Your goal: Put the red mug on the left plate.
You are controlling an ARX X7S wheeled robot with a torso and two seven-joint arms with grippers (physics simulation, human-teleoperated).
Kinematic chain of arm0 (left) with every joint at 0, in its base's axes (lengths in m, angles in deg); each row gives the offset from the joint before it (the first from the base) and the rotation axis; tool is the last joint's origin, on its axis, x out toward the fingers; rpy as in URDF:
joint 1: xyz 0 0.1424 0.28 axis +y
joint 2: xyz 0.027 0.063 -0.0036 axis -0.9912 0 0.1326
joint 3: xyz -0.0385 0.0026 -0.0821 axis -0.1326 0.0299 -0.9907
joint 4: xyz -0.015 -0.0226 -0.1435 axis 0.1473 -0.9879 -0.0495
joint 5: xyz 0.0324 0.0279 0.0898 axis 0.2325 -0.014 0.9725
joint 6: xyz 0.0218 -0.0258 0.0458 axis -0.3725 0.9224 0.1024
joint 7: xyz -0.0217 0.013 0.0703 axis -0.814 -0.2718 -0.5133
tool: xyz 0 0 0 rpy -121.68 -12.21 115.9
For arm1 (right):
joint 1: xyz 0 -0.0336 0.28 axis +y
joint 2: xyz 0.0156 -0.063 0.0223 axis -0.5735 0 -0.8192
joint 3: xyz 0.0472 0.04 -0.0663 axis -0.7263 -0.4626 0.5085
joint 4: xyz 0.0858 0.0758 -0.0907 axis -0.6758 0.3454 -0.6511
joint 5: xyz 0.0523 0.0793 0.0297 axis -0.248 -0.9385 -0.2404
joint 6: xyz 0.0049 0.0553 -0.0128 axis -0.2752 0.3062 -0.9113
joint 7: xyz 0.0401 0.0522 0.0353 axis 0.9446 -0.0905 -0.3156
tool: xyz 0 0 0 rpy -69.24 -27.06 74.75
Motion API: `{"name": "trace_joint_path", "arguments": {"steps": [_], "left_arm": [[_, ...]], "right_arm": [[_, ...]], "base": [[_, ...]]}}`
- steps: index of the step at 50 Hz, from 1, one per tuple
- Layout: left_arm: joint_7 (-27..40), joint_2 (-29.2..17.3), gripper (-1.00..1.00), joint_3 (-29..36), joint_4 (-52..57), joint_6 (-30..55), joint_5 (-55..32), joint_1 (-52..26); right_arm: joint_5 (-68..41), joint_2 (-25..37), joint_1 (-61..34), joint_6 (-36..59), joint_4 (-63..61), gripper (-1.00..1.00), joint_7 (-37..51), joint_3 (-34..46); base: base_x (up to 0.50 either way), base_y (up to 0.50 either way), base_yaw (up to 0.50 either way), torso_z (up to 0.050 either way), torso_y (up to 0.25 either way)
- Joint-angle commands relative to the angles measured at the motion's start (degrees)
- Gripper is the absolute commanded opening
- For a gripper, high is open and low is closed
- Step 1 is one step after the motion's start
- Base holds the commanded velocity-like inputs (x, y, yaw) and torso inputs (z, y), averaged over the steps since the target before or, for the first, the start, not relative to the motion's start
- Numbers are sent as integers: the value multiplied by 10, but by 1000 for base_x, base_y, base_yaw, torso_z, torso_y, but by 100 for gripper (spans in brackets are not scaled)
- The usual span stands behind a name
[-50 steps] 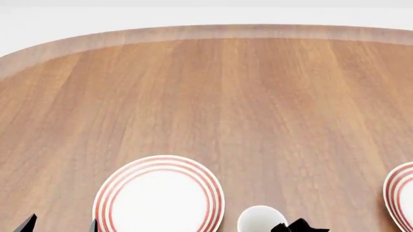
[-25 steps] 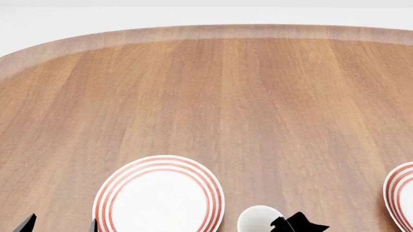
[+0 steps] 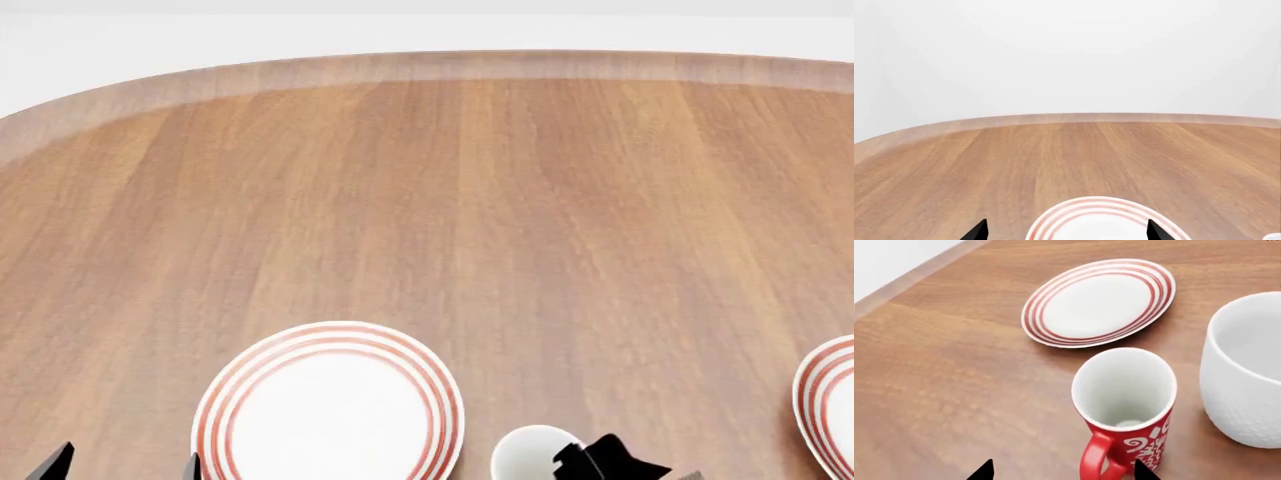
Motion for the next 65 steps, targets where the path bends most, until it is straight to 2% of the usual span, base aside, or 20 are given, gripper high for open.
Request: {"name": "trace_joint_path", "arguments": {"steps": [1,12,65], "left_arm": [[2,-3,100,1,1,-2,-4,0],[4,-4,100,3,-1,-3,-4,-1],[15,-13,100,12,-3,-8,-10,-4]], "right_arm": [[-12,0,-28,-13,50,100,1,0],[-28,-3,-49,-37,104,100,-7,-3],[-86,3,-78,-85,192,100,-19,18]], "base": [[0,0,0,0,0],[0,0,0,0,0],[0,0,0,0,0]]}}
